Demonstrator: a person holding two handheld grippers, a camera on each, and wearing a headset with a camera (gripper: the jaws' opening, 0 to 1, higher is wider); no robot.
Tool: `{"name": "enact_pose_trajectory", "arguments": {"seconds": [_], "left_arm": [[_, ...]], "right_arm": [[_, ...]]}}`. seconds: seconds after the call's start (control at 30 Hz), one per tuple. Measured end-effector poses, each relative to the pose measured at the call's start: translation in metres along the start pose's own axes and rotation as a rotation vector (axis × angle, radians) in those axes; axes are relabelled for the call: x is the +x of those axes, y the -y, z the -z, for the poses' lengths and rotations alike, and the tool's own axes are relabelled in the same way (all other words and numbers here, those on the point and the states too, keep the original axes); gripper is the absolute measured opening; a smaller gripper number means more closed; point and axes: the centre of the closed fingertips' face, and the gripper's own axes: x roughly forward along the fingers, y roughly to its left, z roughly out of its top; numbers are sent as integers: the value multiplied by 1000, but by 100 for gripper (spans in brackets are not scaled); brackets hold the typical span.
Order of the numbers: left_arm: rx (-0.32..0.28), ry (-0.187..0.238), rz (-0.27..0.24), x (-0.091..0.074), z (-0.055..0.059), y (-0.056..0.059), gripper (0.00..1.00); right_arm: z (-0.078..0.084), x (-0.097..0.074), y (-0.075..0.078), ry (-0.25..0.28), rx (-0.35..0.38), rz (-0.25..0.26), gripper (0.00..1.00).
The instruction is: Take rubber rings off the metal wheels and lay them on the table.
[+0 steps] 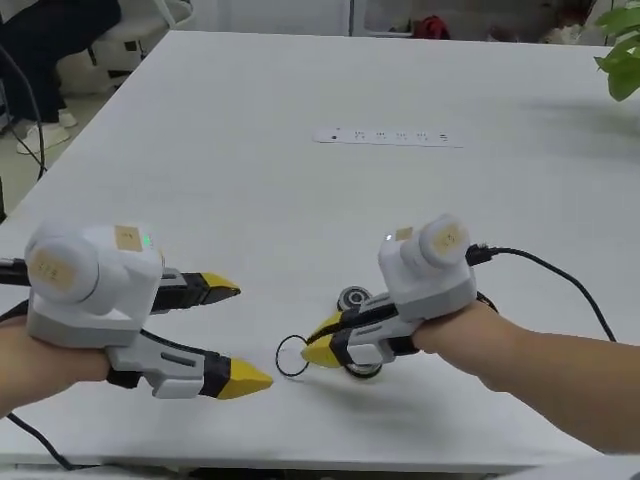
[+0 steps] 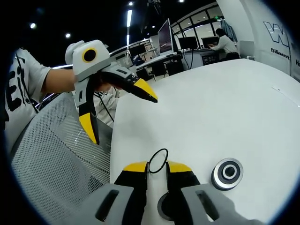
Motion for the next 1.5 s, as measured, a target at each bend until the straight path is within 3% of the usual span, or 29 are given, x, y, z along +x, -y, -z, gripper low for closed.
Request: {"name": "enact_pose_trajectory", "arguments": {"seconds": [0.53,1.0,1.5], "left_arm": [[6,-7,15,5,-3,1,68],[20,-9,36,15,-9,4,68],[54,-18,74,37,-20,7,67]], "right_arm": [[-5,-14,-3,21,-27,3,27],[3,-35,0,27,-41,26,33],[17,-55,11,30,-30,69,39]]}}
